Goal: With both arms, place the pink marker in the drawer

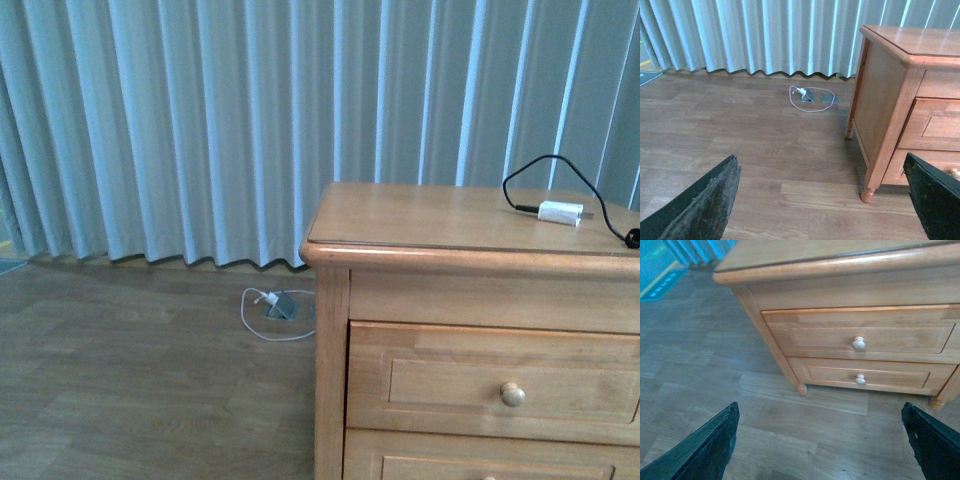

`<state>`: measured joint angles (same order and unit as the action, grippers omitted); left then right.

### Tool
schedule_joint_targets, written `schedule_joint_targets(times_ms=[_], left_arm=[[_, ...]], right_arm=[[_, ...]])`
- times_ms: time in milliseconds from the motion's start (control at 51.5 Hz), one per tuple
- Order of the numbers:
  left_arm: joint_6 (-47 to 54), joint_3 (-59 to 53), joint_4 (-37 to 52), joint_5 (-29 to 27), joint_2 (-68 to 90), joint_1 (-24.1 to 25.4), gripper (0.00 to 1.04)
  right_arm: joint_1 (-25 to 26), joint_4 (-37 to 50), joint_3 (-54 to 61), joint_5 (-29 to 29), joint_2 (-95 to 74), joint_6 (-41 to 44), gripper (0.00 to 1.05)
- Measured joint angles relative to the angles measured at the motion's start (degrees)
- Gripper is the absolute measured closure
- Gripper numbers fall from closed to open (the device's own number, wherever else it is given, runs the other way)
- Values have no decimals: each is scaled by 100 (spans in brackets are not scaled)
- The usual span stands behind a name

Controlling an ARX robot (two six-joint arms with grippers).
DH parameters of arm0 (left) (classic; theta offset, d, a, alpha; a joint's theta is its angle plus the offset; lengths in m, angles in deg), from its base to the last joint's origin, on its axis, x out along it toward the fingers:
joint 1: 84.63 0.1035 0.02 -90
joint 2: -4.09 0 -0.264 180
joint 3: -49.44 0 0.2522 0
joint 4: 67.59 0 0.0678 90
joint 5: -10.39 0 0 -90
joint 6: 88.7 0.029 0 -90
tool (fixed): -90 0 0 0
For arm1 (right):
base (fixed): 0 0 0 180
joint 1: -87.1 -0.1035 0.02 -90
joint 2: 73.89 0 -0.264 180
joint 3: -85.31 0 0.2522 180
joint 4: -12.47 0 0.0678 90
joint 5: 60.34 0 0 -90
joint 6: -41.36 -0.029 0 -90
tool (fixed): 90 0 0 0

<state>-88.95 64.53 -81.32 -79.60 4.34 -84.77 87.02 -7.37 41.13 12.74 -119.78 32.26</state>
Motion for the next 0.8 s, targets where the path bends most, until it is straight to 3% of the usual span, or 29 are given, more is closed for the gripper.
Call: schedule_joint_targets(times_ms=[116,291,369,427,796], left_arm=[[2,0,0,-2,0,0,6],[0,0,0,-2,0,0,6],[0,0,0,-2,0,0,6],[0,0,0,-4,0,0,6],[0,0,0,-2,0,0,6]], right_arm=[[72,-704,15,-50,1047,-39,8],[76,-612,81,118,1257,2,10],[17,743,776,1250,1539,439,23],[24,1386,1143,1652,1768,619,34],[15,1729,2190,1692,2573,892,104]])
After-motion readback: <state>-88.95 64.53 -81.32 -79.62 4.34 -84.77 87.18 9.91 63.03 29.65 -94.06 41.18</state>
